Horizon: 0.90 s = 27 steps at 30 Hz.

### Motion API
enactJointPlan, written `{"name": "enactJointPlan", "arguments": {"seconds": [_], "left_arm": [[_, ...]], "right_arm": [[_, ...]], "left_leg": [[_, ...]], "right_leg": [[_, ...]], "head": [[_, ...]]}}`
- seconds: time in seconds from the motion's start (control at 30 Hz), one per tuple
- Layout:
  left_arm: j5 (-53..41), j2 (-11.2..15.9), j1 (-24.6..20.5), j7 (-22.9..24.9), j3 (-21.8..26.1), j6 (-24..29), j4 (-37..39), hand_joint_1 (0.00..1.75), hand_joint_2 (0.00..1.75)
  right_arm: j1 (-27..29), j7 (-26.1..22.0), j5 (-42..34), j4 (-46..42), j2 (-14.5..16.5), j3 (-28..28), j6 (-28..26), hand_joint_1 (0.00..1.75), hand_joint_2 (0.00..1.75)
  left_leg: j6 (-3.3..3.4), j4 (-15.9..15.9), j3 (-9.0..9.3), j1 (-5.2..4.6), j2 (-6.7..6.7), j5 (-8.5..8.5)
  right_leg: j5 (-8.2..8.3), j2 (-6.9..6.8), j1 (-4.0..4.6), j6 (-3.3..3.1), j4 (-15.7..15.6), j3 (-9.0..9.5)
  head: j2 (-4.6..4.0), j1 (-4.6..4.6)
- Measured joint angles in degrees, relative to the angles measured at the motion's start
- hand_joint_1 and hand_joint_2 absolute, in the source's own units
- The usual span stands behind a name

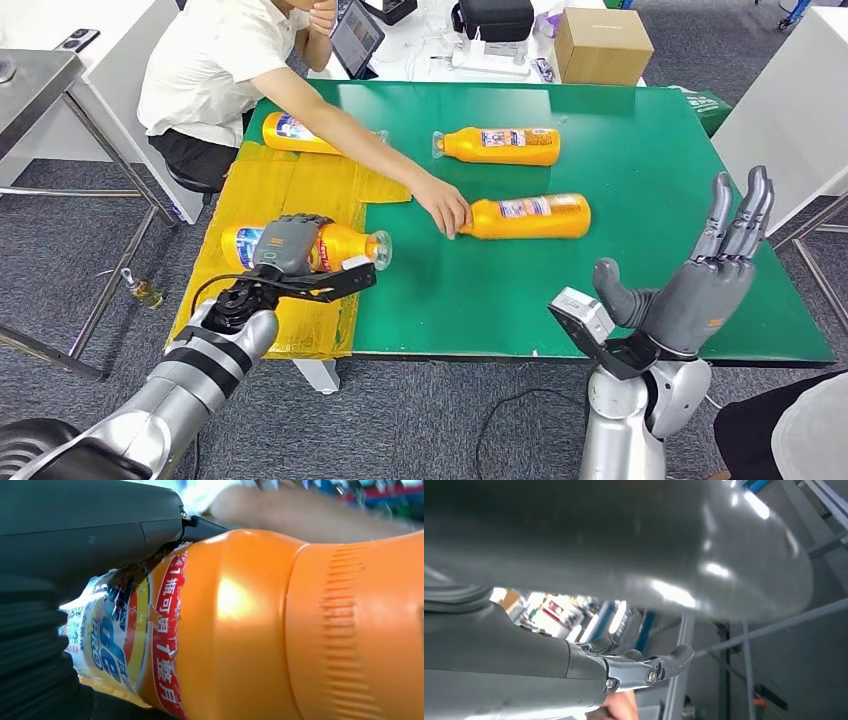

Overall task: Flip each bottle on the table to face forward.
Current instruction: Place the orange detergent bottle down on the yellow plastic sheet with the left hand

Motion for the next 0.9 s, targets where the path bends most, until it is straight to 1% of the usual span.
{"name": "enactJointPlan", "arguments": {"seconds": [0.1, 0.17, 0.2, 0.23, 0.27, 0.3, 0.33, 0.37, 0.47, 0.5, 0.53, 0.63, 0.9], "left_arm": [[-0.7, -1.4, -1.2, -0.8, -1.9, -3.9, 3.6, 1.75, 1.75], [-0.5, -2.3, -1.7, -1.4, -2.8, -5.2, 5.6, 1.75, 1.75], [-0.4, -2.7, -1.9, -1.7, -3.1, -5.5, 6.5, 1.70, 1.75], [-0.2, -3.0, -2.1, -1.9, -3.4, -5.8, 7.3, 1.59, 1.75], [0.0, -3.3, -2.3, -2.1, -3.7, -6.1, 8.1, 1.40, 1.75], [0.2, -3.6, -2.5, -2.4, -4.0, -6.4, 8.9, 1.17, 1.75], [0.4, -3.9, -2.7, -2.6, -4.2, -6.7, 9.5, 0.98, 1.75], [0.7, -4.2, -2.8, -2.9, -4.4, -7.0, 10.1, 0.82, 1.75], [2.1, -5.2, -3.8, -3.5, -4.9, -9.2, 12.3, 0.21, 1.75], [2.7, -5.6, -4.3, -3.7, -5.0, -10.1, 13.1, 0.05, 1.75], [3.3, -5.9, -4.8, -3.8, -5.1, -11.0, 14.0, 0.00, 1.75], [4.8, -6.9, -6.0, -3.7, -5.2, -12.7, 16.6, 0.00, 1.75], [7.2, -9.3, -6.9, -3.1, -5.2, -9.5, 19.8, 0.00, 1.75]], "right_arm": [[0.5, 0.0, -1.6, 2.1, 0.0, 0.5, 0.0, 0.00, 0.00], [0.9, 0.0, -2.0, 3.3, 0.0, 0.9, 0.0, 0.00, 0.00], [1.0, 0.0, -2.1, 3.8, 0.0, 1.1, 0.0, 0.00, 0.00], [1.0, 0.0, -2.1, 4.3, 0.0, 1.2, 0.0, 0.00, 0.00], [1.1, 0.0, -2.2, 4.8, 0.0, 1.3, 0.0, 0.00, 0.00], [1.1, 0.0, -2.2, 5.4, 0.0, 1.5, 0.0, 0.00, 0.00], [1.1, 0.0, -2.2, 5.9, 0.0, 1.6, 0.0, 0.00, 0.00], [1.1, 0.0, -2.3, 6.4, 0.0, 1.8, 0.0, 0.00, 0.44], [1.2, 0.0, -2.5, 8.2, 0.0, 2.6, 0.0, 0.00, 1.75], [1.2, 0.0, -2.6, 8.8, 0.0, 2.9, 0.0, 0.00, 1.75], [1.2, 0.0, -2.8, 9.4, 0.0, 3.2, 0.0, 0.00, 1.75], [1.1, 0.0, -3.1, 11.4, 0.0, 4.0, 0.0, 0.00, 1.75], [1.0, 0.0, -2.9, 14.4, 0.0, 4.6, 0.0, 0.00, 1.75]], "left_leg": [[0.00, 0.0, -0.02, 0.00, 0.00, 0.00], [0.00, 0.0, -0.04, 0.00, 0.00, 0.00], [0.00, 0.0, -0.05, 0.00, 0.00, 0.00], [0.00, 0.0, -0.05, 0.00, 0.00, 0.00], [0.00, 0.0, -0.05, 0.00, 0.00, 0.00], [0.00, 0.0, -0.05, 0.00, 0.00, 0.00], [0.00, 0.0, -0.05, 0.00, 0.00, 0.00], [0.00, 0.0, -0.05, 0.00, 0.00, 0.00], [0.00, 0.0, -0.05, 0.00, -0.01, 0.00], [0.00, 0.0, -0.05, 0.00, -0.01, 0.00], [0.00, 0.0, -0.05, 0.00, -0.01, 0.00], [0.00, 0.0, -0.05, 0.00, 0.00, 0.00], [0.01, 0.0, -0.06, 0.00, -0.04, 0.00]], "right_leg": [[0.00, 0.00, 0.00, 0.00, 0.0, -0.01], [0.00, 0.00, 0.00, 0.00, 0.0, -0.01], [0.00, 0.00, 0.00, 0.00, 0.0, -0.02], [0.00, 0.00, 0.00, 0.00, 0.0, -0.02], [0.00, 0.00, 0.00, 0.00, 0.0, -0.02], [0.00, 0.00, 0.00, 0.00, 0.0, -0.03], [0.00, 0.00, 0.00, 0.00, 0.0, -0.03], [0.00, 0.00, 0.00, 0.00, 0.0, -0.03], [0.00, 0.00, 0.00, 0.00, 0.0, -0.02], [0.00, 0.00, 0.00, 0.00, 0.0, -0.01], [0.00, 0.00, 0.00, 0.00, 0.0, -0.01], [0.00, 0.00, 0.00, 0.00, 0.0, -0.01], [0.00, -0.01, 0.00, 0.01, 0.0, 0.00]], "head": [[0.00, 0.00], [0.00, 0.01], [0.00, 0.01], [0.00, 0.00], [0.00, 0.00], [0.00, 0.00], [0.00, -0.01], [0.00, -0.01], [0.00, -0.01], [0.00, 0.00], [0.00, -0.01], [0.00, -0.02], [0.00, 0.00]]}}
